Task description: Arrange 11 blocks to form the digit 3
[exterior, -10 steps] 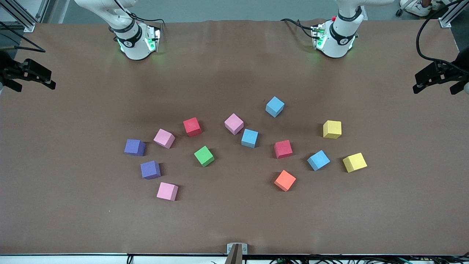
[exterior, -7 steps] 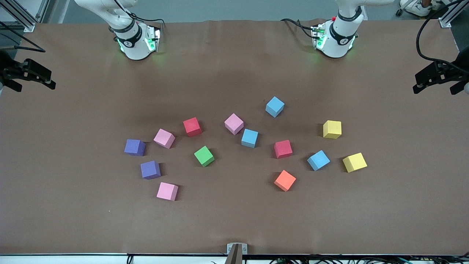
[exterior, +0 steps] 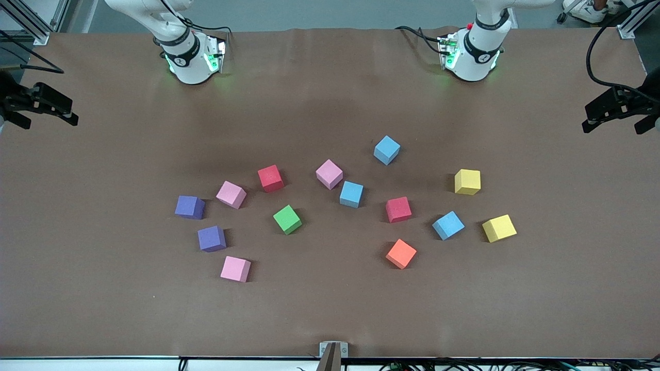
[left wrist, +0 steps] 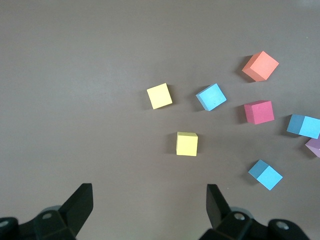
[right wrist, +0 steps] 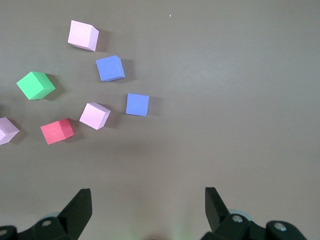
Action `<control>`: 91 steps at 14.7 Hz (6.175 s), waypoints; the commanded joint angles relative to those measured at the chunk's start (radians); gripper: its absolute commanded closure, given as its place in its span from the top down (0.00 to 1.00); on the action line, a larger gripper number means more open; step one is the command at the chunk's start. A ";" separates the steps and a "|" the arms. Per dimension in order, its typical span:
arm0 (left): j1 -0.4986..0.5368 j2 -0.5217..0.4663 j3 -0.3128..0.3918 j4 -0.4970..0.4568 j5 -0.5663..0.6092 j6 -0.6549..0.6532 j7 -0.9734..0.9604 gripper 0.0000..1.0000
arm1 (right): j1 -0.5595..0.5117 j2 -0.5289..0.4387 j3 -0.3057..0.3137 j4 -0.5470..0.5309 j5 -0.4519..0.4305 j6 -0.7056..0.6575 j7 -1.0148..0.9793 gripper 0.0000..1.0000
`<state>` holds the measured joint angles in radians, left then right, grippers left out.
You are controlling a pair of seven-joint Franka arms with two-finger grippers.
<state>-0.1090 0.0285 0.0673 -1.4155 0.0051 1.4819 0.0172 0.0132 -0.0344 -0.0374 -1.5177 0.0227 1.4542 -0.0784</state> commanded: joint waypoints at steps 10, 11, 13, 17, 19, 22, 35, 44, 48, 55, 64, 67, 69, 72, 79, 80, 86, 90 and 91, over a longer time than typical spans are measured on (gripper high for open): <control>-0.009 0.001 -0.029 0.009 -0.031 0.000 -0.025 1.00 | 0.005 -0.039 -0.006 -0.041 -0.009 -0.001 -0.052 1.00; -0.014 0.001 -0.029 0.006 -0.040 -0.009 -0.022 1.00 | 0.005 -0.039 -0.006 -0.041 -0.009 -0.003 -0.034 1.00; -0.021 0.001 -0.070 -0.022 -0.043 -0.096 -0.069 1.00 | 0.005 -0.039 -0.006 -0.041 -0.009 -0.009 -0.006 1.00; -0.021 -0.002 -0.193 -0.140 -0.040 -0.091 -0.304 1.00 | 0.008 -0.038 -0.004 -0.039 -0.020 -0.002 -0.012 1.00; -0.021 -0.004 -0.251 -0.227 -0.042 -0.028 -0.421 1.00 | 0.010 -0.038 0.001 -0.039 -0.040 -0.003 -0.009 1.00; -0.020 -0.009 -0.342 -0.380 -0.042 0.125 -0.629 1.00 | 0.008 -0.038 -0.001 -0.039 -0.038 -0.005 -0.006 1.00; -0.038 0.076 -0.604 -0.775 -0.030 0.727 -1.479 1.00 | 0.004 -0.036 -0.004 -0.038 -0.006 -0.011 0.003 1.00; -0.110 0.175 -0.606 -0.956 0.045 1.055 -1.677 1.00 | 0.008 0.014 -0.004 -0.009 -0.021 0.006 -0.004 1.00; -0.112 0.228 -0.601 -0.967 0.119 1.118 -1.764 1.00 | -0.013 0.079 -0.007 -0.010 -0.015 0.047 0.002 1.00; -0.098 0.292 -0.597 -0.961 0.205 1.160 -1.807 1.00 | -0.056 0.175 -0.007 -0.007 -0.013 0.092 -0.009 1.00; -0.104 0.295 -0.601 -0.929 0.346 1.147 -1.794 0.39 | 0.000 0.225 -0.003 -0.015 -0.018 0.149 0.201 1.00; -0.152 0.295 -0.607 -0.873 0.404 1.108 -1.790 0.39 | 0.050 0.223 -0.001 -0.019 -0.017 0.141 0.354 1.00; -0.219 0.301 -0.607 -0.832 0.404 1.078 -1.778 0.39 | 0.070 0.221 -0.001 -0.018 -0.006 0.141 0.373 1.00; -0.313 0.359 -0.607 -0.758 0.414 1.034 -1.736 0.39 | 0.122 0.223 -0.001 -0.019 -0.004 0.150 0.466 1.00; -0.393 0.485 -0.606 -0.631 0.429 1.026 -1.502 0.39 | 0.310 0.232 -0.001 -0.070 -0.006 0.235 0.819 1.00; -0.394 0.493 -0.606 -0.626 0.429 1.026 -1.450 0.39 | 0.327 0.234 -0.001 -0.079 -0.004 0.253 0.862 1.00; -0.448 0.585 -0.604 -0.491 0.429 0.899 -1.401 0.40 | 0.448 0.244 -0.001 -0.090 -0.004 0.307 1.103 1.00; -0.449 0.591 -0.606 -0.487 0.429 0.890 -1.355 0.40 | 0.502 0.269 -0.001 -0.091 -0.004 0.307 1.233 1.00; -0.449 0.591 -0.606 -0.487 0.431 0.890 -1.349 0.40 | 0.513 0.275 0.001 -0.090 -0.003 0.308 1.261 1.00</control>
<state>-0.5538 0.6111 -0.5408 -1.9258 0.4122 2.3931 -1.3558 0.5046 0.2329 -0.0295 -1.5962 0.0157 1.7489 1.1238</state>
